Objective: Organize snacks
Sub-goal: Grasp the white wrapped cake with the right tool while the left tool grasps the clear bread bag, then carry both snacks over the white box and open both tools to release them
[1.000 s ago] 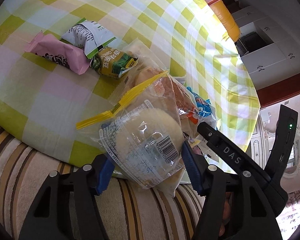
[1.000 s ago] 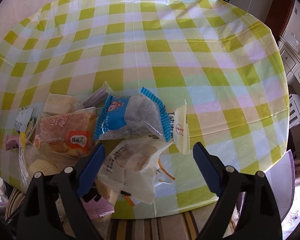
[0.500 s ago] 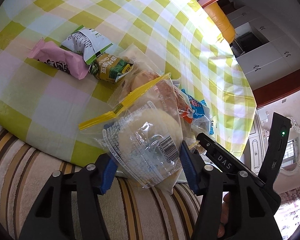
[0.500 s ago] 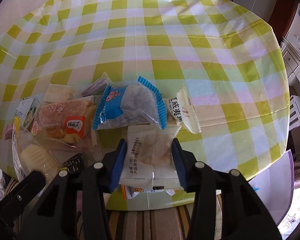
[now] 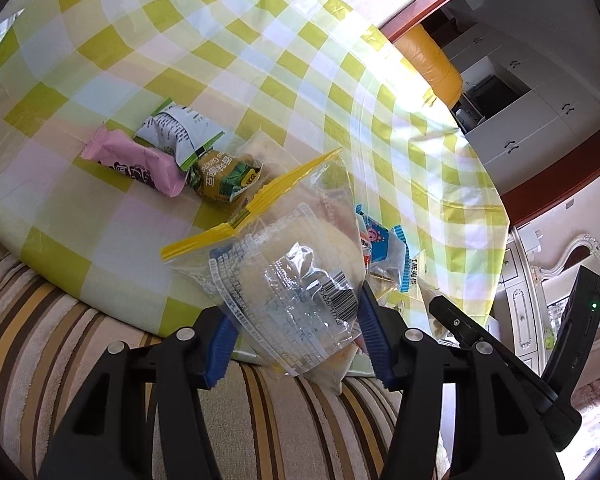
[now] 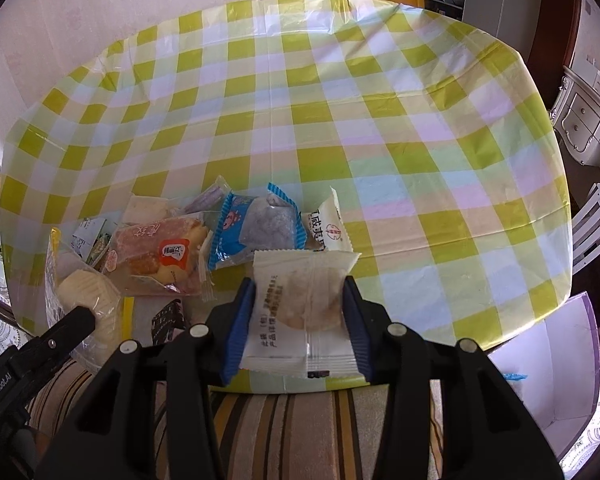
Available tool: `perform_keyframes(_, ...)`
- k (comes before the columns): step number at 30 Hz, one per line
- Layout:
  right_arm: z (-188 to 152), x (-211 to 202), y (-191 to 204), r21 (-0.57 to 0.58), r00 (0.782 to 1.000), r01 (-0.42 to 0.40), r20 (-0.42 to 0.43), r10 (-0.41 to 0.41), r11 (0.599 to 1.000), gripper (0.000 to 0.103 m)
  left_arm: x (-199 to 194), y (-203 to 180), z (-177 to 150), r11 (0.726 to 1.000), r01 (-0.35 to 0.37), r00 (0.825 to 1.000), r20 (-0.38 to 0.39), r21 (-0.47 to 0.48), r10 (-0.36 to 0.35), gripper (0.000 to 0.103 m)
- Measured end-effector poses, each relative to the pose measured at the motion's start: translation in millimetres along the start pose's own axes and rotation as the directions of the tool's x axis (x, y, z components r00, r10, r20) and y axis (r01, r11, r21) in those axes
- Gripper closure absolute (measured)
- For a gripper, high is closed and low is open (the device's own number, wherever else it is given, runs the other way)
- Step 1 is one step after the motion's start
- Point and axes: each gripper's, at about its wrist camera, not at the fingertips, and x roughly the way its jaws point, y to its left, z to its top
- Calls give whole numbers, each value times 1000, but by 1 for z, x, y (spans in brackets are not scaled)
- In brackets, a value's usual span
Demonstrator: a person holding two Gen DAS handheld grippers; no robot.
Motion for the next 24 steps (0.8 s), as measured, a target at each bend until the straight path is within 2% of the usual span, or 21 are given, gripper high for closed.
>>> perform_keyframes(8, -3, -19, -38, 63, 1000, 4, 31, -6, 998, 59, -4, -29, -7, 997, 11, 1000, 11, 77, -12, 49)
perform_keyframes(14, -11, -30, -86, 138, 998, 49, 41, -55, 989, 59, -1, -68, -19, 985, 65, 998, -8, 162, -64, 49)
perform_keyframes(20, -27, -38, -145, 229, 990, 123, 33, -134, 965, 59, 19, -114, -38, 957, 153, 986, -98, 246, -132, 49)
perform_keyframes(24, -42, -39, -184, 285, 983, 175, 9, -185, 943, 59, 42, -150, -57, 926, 221, 967, -193, 306, -167, 49)
